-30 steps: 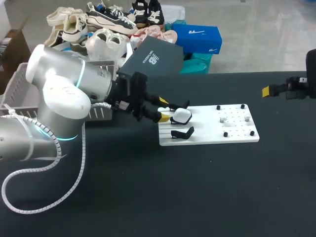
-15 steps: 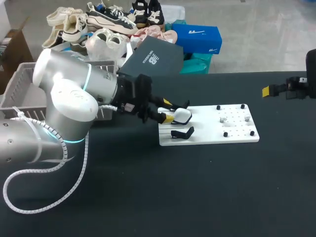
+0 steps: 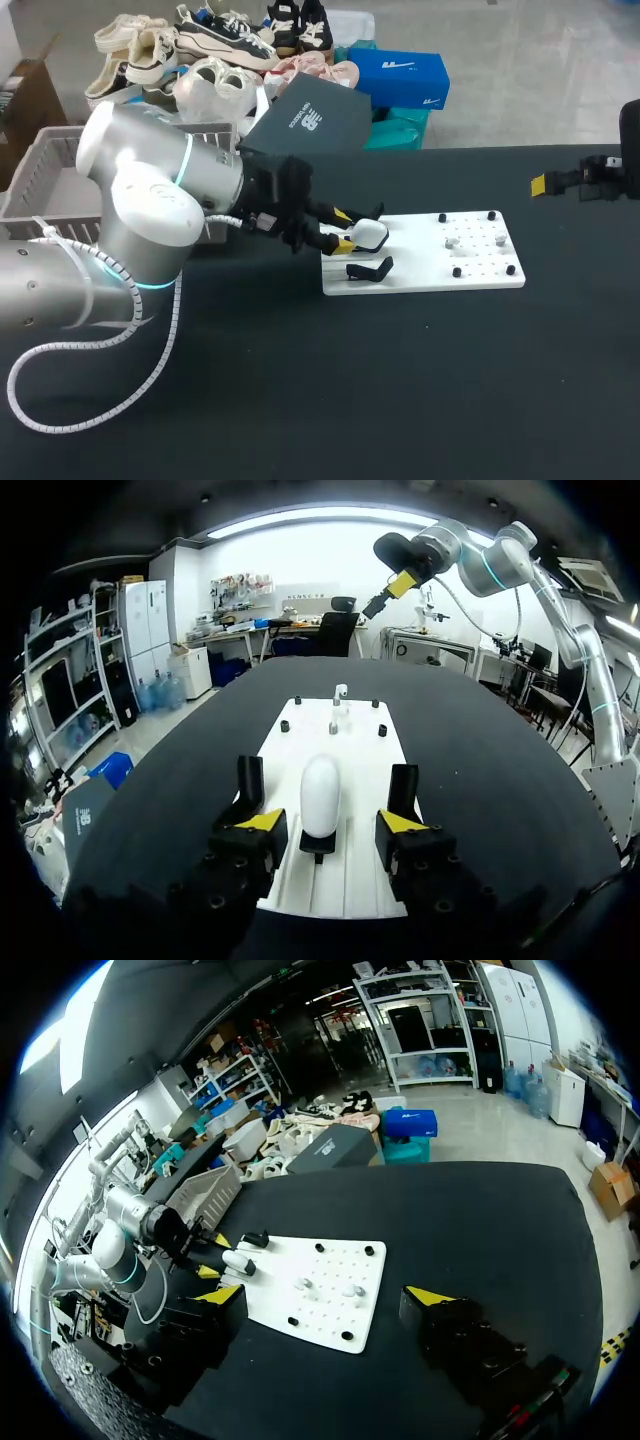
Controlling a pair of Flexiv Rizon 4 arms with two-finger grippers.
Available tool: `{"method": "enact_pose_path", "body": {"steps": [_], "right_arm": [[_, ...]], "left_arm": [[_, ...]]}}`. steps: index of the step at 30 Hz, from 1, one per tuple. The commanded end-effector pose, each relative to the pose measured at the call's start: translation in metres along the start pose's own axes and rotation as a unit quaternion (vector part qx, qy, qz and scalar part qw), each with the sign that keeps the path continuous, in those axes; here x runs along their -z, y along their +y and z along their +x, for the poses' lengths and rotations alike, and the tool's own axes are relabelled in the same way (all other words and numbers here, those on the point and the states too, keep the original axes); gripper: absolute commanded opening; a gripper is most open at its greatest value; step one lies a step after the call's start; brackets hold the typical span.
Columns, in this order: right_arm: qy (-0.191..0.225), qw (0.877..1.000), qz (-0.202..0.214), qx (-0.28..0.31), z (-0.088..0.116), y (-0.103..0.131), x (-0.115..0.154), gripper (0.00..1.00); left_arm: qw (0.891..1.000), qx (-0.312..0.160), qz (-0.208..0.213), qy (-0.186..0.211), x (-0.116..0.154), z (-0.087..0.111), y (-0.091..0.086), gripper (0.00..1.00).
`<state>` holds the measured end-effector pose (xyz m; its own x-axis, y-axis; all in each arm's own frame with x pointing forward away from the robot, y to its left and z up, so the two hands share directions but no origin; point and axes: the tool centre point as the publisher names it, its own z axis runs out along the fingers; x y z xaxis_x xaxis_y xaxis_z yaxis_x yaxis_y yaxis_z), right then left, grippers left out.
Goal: Pick up each earbud case from the left stands, insert the matching earbuds, close the lid, and place the case in the box.
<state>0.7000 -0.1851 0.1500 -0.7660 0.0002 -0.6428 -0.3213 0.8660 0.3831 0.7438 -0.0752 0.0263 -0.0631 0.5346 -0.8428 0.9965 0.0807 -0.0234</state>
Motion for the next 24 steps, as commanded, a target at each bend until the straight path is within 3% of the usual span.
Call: {"method": "enact_pose_path", "body": {"steps": [1, 24], "right_arm": [[0.0, 1.0, 0.0, 0.0, 0.0, 0.0, 0.0, 1.0], [0.0, 1.0, 0.0, 0.0, 0.0, 0.0, 0.0, 1.0]], "left_arm": [[1.0, -0.002, 0.007, 0.0, -0.003, 0.001, 0.006, 0.58], [1.0, -0.007, 0.021, 0.002, -0.019, -0.003, 0.011, 0.49]]}}
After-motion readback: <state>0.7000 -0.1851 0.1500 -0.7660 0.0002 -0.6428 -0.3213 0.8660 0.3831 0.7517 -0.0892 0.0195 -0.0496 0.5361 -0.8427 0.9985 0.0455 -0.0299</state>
